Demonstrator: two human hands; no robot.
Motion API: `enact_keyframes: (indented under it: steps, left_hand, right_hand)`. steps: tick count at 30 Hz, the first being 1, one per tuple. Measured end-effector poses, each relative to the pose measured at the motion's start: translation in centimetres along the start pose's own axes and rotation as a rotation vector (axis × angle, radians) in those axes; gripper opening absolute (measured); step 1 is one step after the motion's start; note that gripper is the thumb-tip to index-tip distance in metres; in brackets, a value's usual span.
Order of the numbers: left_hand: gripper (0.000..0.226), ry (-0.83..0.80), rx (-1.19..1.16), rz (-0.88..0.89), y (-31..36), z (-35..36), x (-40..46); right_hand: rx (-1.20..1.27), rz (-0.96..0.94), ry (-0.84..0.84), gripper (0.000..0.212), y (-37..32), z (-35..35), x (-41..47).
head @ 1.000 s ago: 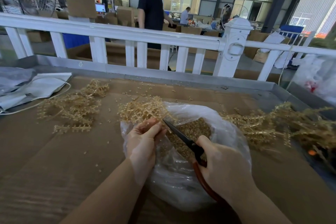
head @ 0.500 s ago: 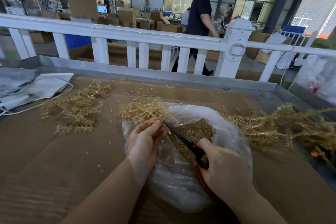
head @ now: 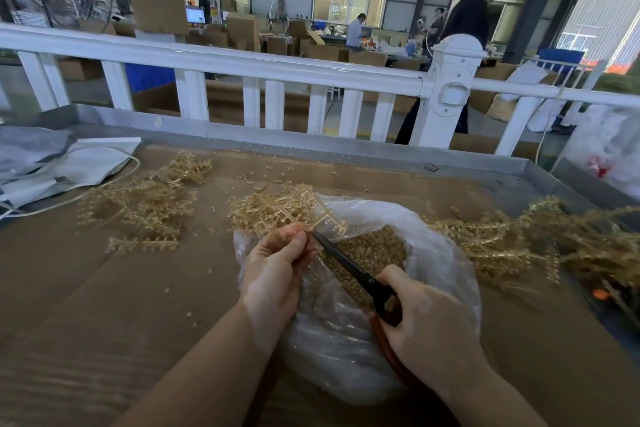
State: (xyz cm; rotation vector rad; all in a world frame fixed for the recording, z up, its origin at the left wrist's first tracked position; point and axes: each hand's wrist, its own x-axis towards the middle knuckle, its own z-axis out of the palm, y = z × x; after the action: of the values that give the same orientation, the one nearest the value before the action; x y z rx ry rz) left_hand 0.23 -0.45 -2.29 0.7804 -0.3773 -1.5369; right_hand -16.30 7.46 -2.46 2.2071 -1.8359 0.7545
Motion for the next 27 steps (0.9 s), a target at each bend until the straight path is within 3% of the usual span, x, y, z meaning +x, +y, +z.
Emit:
enact_keyframes:
  steps: [13,24,27]
  left_hand:
    - [0.010,0.038,0.037,0.016,-0.2,0.1,0.1]
    - [0.014,0.021,0.039,0.043,-0.4,0.0,-0.2]
    - [0.015,0.008,0.027,0.038,-0.3,-0.1,-0.1]
  right_hand:
    - [-0.129,-0.058,0.059,0.030,-0.2,0.1,0.0]
    - [-0.073,0.004,-0.082,0.023,-0.7,-1.0,0.2]
    - [0.085,0.052,-0.173,0.020,-0.8,-1.0,0.3]
